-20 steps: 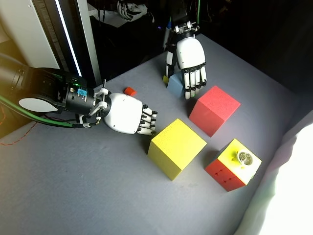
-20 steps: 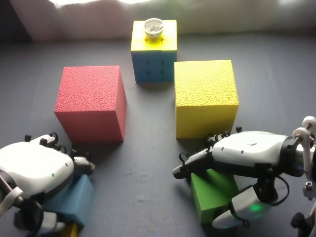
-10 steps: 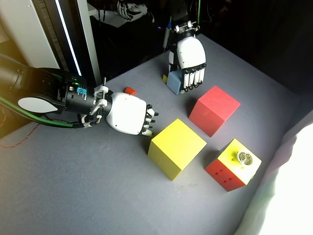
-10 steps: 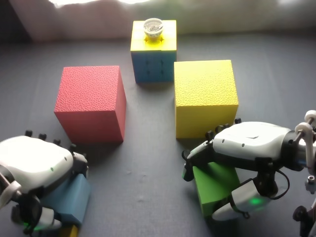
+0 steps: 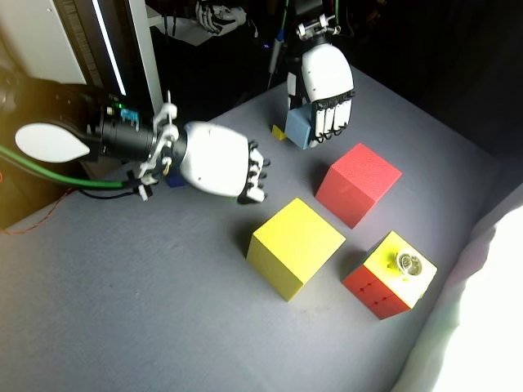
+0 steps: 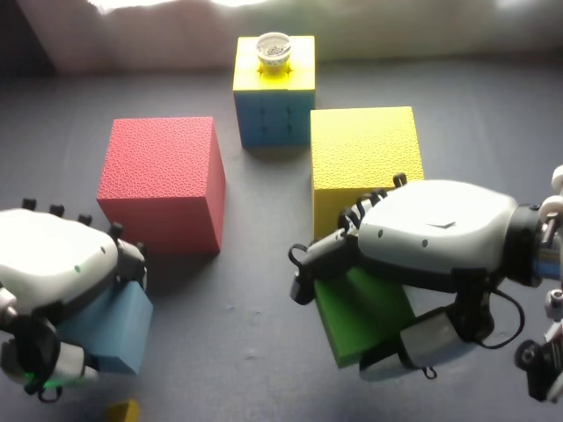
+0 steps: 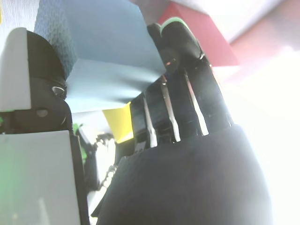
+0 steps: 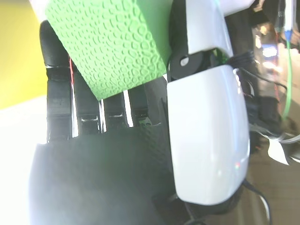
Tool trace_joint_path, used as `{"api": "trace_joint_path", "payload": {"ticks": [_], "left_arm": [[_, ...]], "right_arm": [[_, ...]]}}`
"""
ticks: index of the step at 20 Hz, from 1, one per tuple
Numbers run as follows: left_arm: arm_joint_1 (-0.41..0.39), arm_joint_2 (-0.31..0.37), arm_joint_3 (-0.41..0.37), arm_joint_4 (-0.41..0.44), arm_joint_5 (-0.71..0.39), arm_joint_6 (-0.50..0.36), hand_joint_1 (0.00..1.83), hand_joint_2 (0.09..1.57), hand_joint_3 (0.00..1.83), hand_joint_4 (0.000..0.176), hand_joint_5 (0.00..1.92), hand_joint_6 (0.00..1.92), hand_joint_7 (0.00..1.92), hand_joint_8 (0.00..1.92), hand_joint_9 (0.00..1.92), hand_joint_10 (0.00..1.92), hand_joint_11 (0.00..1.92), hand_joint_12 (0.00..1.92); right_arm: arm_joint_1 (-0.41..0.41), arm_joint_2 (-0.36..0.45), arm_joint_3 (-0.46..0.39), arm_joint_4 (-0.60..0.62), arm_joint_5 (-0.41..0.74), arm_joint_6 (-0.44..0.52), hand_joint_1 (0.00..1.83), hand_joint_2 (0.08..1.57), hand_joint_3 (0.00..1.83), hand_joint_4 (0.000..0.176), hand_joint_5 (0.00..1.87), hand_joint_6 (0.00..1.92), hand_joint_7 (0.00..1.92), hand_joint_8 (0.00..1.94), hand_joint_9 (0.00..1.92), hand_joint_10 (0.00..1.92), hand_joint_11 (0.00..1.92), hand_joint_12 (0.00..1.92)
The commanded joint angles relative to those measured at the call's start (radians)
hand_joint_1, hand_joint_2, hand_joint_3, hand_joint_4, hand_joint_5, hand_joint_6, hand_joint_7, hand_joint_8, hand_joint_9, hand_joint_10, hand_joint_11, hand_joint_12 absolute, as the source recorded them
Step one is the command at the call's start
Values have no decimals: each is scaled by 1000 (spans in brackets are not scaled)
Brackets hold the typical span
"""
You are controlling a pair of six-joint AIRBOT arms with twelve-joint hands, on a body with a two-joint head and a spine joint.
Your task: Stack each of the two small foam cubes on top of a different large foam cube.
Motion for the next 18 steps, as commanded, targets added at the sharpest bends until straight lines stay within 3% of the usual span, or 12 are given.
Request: {"api": "trace_joint_path", "payload": {"ticks": [1, 4, 5, 6, 13, 14, 17, 18], "left_arm": [[-27, 23, -7, 11, -45, 37, 1328, 1187, 0, 0, 894, 914, 825, 1371, 696, 1522, 490, 1742], [-102, 59, -25, -77, -17, 152, 1245, 1165, 0, 0, 928, 881, 875, 1401, 730, 1482, 504, 1788], [-127, 68, -29, -101, -9, 187, 1238, 1177, 2, 0, 905, 897, 847, 1463, 716, 1547, 505, 1846], [-156, 75, -31, -137, -3, 233, 1243, 1162, 0, 0, 938, 867, 879, 1400, 748, 1451, 552, 1750], [-334, 77, -12, -334, 1, 506, 1249, 1155, 0, 0, 920, 882, 912, 1357, 776, 1401, 576, 1707], [-349, 75, -7, -345, 1, 527, 1256, 1138, 0, 0, 975, 782, 934, 1330, 816, 1382, 612, 1681], [-370, 56, 23, -348, 17, 541, 1257, 1140, 0, 0, 974, 766, 925, 1349, 808, 1398, 591, 1709], [-376, 47, 39, -348, 28, 545, 1256, 1133, 0, 0, 981, 786, 940, 1306, 812, 1323, 593, 1653]], "right_arm": [[23, 14, -5, -6, 128, 6, 1236, 1097, 0, 0, 1036, 794, 1016, 1047, 913, 742, 470, 1336], [57, 24, -5, -32, 161, -4, 1233, 1102, 1, 0, 1018, 823, 1012, 1053, 909, 755, 459, 1346], [72, 26, -4, -33, 175, -25, 1230, 1108, 1, 0, 1000, 851, 1006, 1064, 897, 759, 443, 1357], [92, 26, 0, -34, 188, -32, 1237, 1100, 0, 0, 1027, 795, 1020, 1054, 911, 777, 450, 1354], [172, 1, 56, -29, 190, -59, 1237, 1099, 0, 0, 1011, 824, 1033, 1030, 921, 767, 432, 1333], [181, -8, 76, -18, 187, -58, 1239, 1093, 0, 0, 1032, 792, 1040, 1015, 933, 759, 473, 1324], [207, -17, 128, 1, 183, -39, 1241, 1096, 1, 0, 1020, 797, 1040, 1029, 940, 753, 461, 1329], [213, -25, 153, 23, 184, -37, 1238, 1099, 0, 0, 1032, 779, 1021, 1058, 914, 781, 452, 1328]]}}
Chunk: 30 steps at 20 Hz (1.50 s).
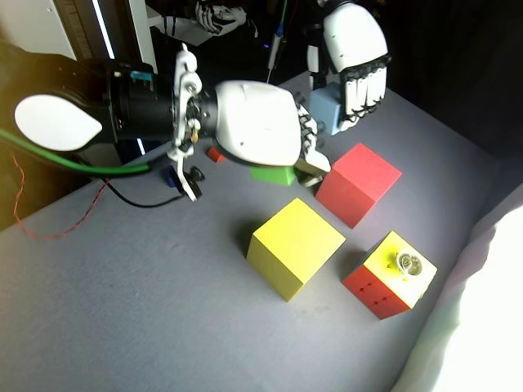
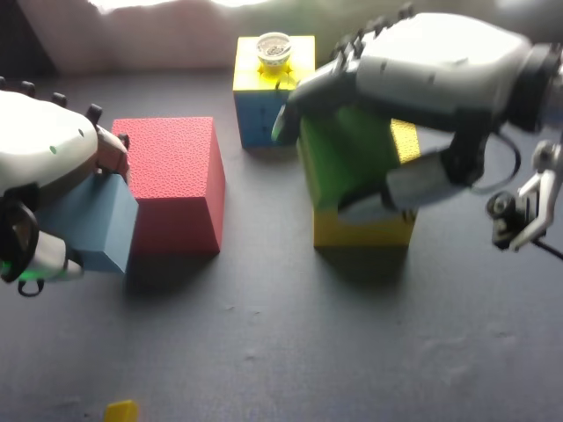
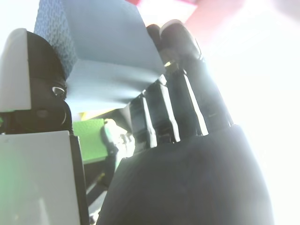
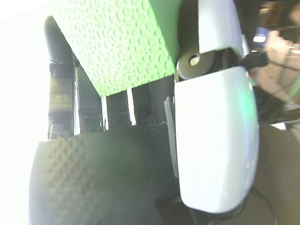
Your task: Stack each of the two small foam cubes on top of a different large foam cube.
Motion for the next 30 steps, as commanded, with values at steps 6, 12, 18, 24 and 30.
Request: {"api": "trace_joint_path", "payload": {"ticks": [6, 12, 18, 24, 30], "left_arm": [[-39, -46, 80, 62, 67, 8, 1261, 1140, 0, 0, 976, 753, 926, 1346, 819, 1404, 594, 1714], [-54, -159, 189, 59, 83, -13, 1365, 1159, 0, 0, 928, 784, 898, 1272, 791, 1497, 585, 1688], [-51, -252, 291, 72, 100, -44, 1277, 1145, 0, 0, 921, 860, 945, 1283, 799, 1397, 549, 1711], [-52, -258, 337, 76, 115, -42, 1250, 1154, 1, 0, 927, 845, 912, 1371, 793, 1449, 570, 1752], [-63, -256, 330, 66, 100, -18, 1255, 1138, 0, 0, 941, 853, 955, 1284, 806, 1399, 551, 1761]], "right_arm": [[33, -36, 95, 64, 92, 12, 1236, 1101, 0, 0, 1016, 813, 1025, 1045, 903, 809, 434, 1368], [32, -79, 179, 112, 101, 11, 1229, 1112, 1, 0, 989, 863, 1001, 1080, 890, 806, 425, 1364], [0, -115, 225, 128, 118, 7, 1238, 1098, 0, 0, 1008, 819, 1047, 1017, 922, 792, 429, 1367], [-30, -125, 229, 141, 126, -5, 1238, 1099, 0, 0, 1008, 817, 1039, 1029, 926, 778, 429, 1365], [-36, -127, 238, 150, 126, -5, 1237, 1099, 0, 0, 1022, 798, 1027, 1046, 900, 809, 404, 1405]]}}
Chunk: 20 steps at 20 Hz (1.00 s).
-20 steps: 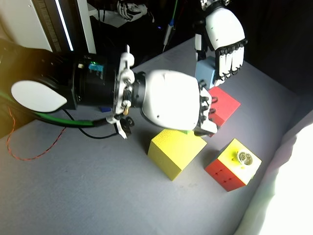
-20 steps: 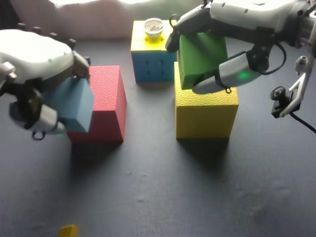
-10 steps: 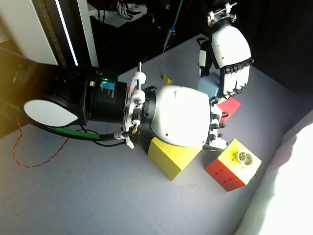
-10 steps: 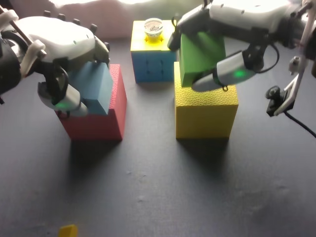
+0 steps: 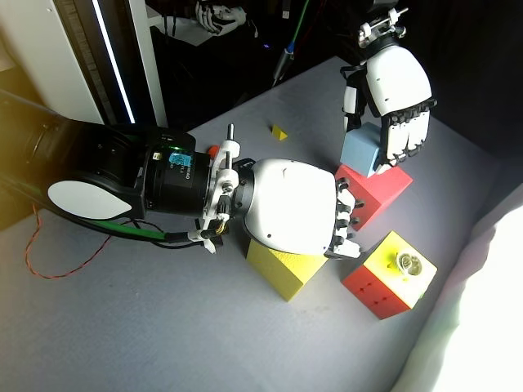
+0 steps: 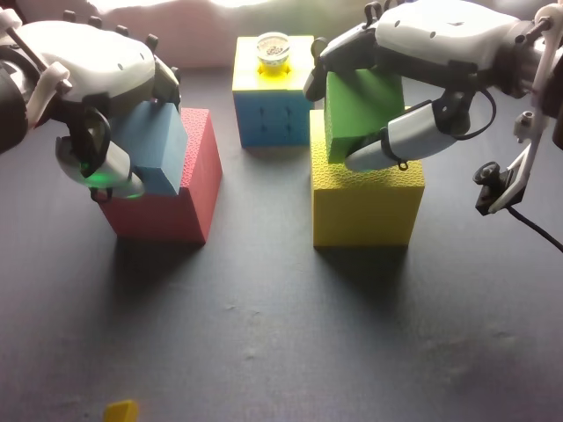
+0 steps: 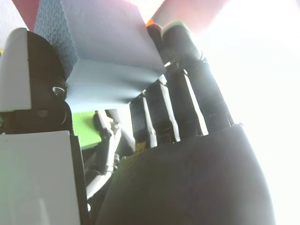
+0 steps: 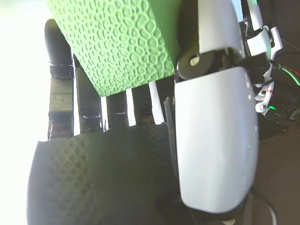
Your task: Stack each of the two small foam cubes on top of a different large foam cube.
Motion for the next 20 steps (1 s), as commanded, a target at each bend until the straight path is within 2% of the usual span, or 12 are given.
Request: {"api": "trace_joint_path", "payload": {"ticks": [1, 2, 3, 5, 6, 7, 8, 9, 10, 12, 14, 20], "left_arm": [[-21, 13, 2, 46, -14, 14, 1254, 1142, 1, 0, 938, 847, 941, 1313, 799, 1399, 540, 1760], [-28, 14, 4, 47, -14, 17, 1255, 1137, 0, 0, 950, 837, 951, 1287, 799, 1350, 531, 1723], [-38, 15, 6, 51, -14, 22, 1348, 1141, 0, 0, 961, 751, 943, 1219, 805, 1450, 528, 1701], [-51, 17, 8, 41, -14, 43, 1365, 1142, 0, 0, 953, 763, 940, 1208, 807, 1459, 521, 1686], [-63, 19, 10, 6, -15, 84, 1261, 1123, 0, 0, 992, 781, 968, 1247, 804, 1313, 475, 1694], [-71, 20, 13, -6, -15, 102, 1260, 1117, 0, 0, 1005, 763, 979, 1233, 814, 1302, 474, 1700], [-74, 18, 17, -6, -11, 103, 1259, 1116, 0, 0, 995, 779, 987, 1221, 826, 1282, 499, 1672], [-75, 17, 20, -6, -9, 103, 1340, 1156, 1, 0, 911, 867, 913, 1251, 763, 1437, 466, 1699], [-75, 14, 25, -5, -5, 103, 1356, 1166, 1, 0, 883, 910, 895, 1256, 752, 1469, 458, 1690], [-74, 9, 35, -4, 7, 104, 1252, 1144, 0, 0, 940, 863, 933, 1304, 776, 1329, 475, 1698], [-72, 2, 48, -3, 19, 105, 1257, 1125, 0, 0, 977, 805, 970, 1252, 803, 1305, 486, 1695], [-63, -34, 91, 2, 57, 106, 1258, 1131, 0, 0, 954, 833, 971, 1264, 814, 1336, 549, 1706]], "right_arm": [[6, 10, 3, 9, 120, 3, 1239, 1094, 0, 0, 1030, 783, 1042, 1023, 907, 798, 418, 1389], [6, 10, 3, 9, 120, 3, 1239, 1094, 1, 0, 1024, 795, 1045, 1015, 910, 788, 413, 1394], [8, 10, 3, 9, 120, 3, 1236, 1100, 1, 0, 1014, 807, 1030, 1042, 897, 794, 395, 1406], [9, 10, 3, 9, 119, 3, 1238, 1097, 0, 0, 1020, 798, 1040, 1026, 903, 798, 410, 1396], [10, 10, 3, 9, 119, 3, 1242, 1091, 0, 0, 1036, 767, 1048, 1022, 913, 804, 429, 1384], [10, 10, 3, 9, 119, 3, 1236, 1101, 2, 0, 1007, 817, 1031, 1044, 896, 808, 395, 1398], [10, 10, 3, 9, 120, 3, 1235, 1102, 2, 0, 1003, 827, 1028, 1048, 893, 809, 388, 1401], [10, 10, 3, 9, 120, 3, 1234, 1106, 0, 0, 997, 839, 1019, 1060, 887, 817, 388, 1401], [10, 10, 3, 9, 120, 3, 1232, 1106, 0, 0, 993, 850, 1023, 1049, 885, 819, 387, 1401], [10, 10, 4, 10, 124, 3, 1232, 1106, 0, 0, 992, 850, 1023, 1046, 883, 820, 390, 1402], [9, 10, 5, 10, 125, 3, 1234, 1104, 0, 0, 1008, 826, 1021, 1052, 877, 828, 373, 1417], [-10, -2, 22, 45, 121, 3, 1238, 1093, 0, 0, 1029, 800, 1044, 1007, 898, 818, 404, 1382]]}}
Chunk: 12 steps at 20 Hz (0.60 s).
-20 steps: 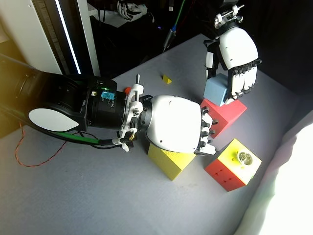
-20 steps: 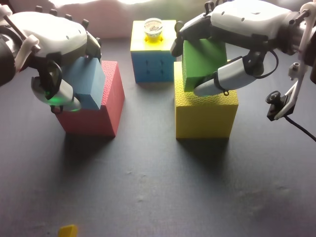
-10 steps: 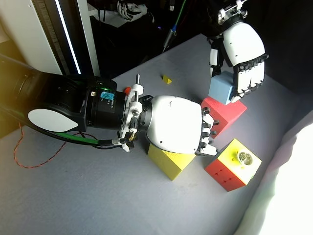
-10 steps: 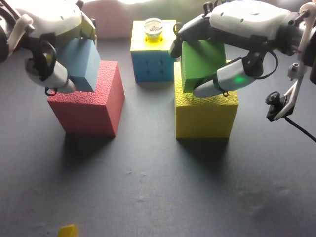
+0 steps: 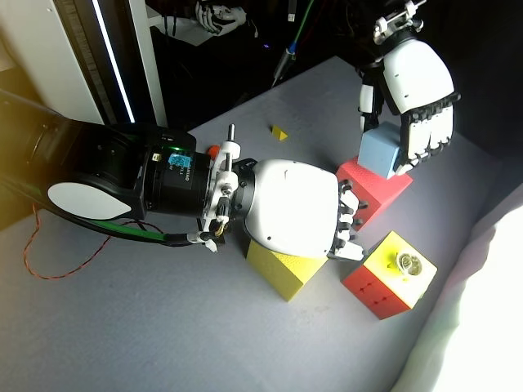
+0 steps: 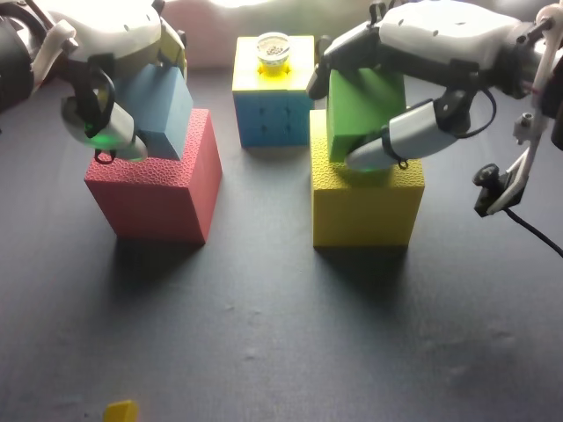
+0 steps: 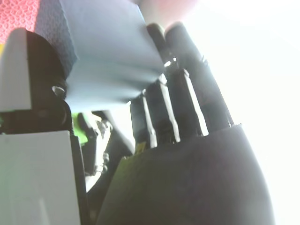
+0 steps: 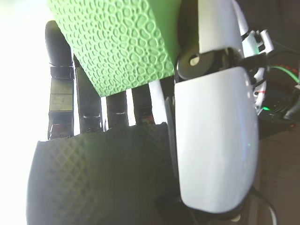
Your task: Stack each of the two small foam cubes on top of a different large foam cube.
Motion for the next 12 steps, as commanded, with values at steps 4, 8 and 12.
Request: {"api": "trace_joint_path", "payload": {"ticks": [4, 8, 12], "left_arm": [[9, -1, 26, 40, 21, 1, 1246, 1126, 0, 0, 960, 852, 981, 1211, 820, 1280, 553, 1687], [20, -13, 44, 38, 34, -1, 1251, 1128, 0, 0, 950, 861, 982, 1220, 827, 1269, 533, 1698], [32, -17, 52, 31, 34, -1, 1253, 1142, 2, 0, 945, 836, 935, 1323, 792, 1381, 528, 1752]], "right_arm": [[-12, -3, 19, 20, 92, 3, 1235, 1100, 1, 0, 1007, 834, 1031, 1028, 889, 819, 376, 1404], [-12, -5, 27, 20, 92, 3, 1243, 1087, 0, 0, 1033, 782, 1065, 983, 923, 785, 422, 1358], [-12, -6, 34, 20, 90, 1, 1243, 1091, 1, 0, 1026, 783, 1057, 1005, 929, 775, 428, 1370]]}}
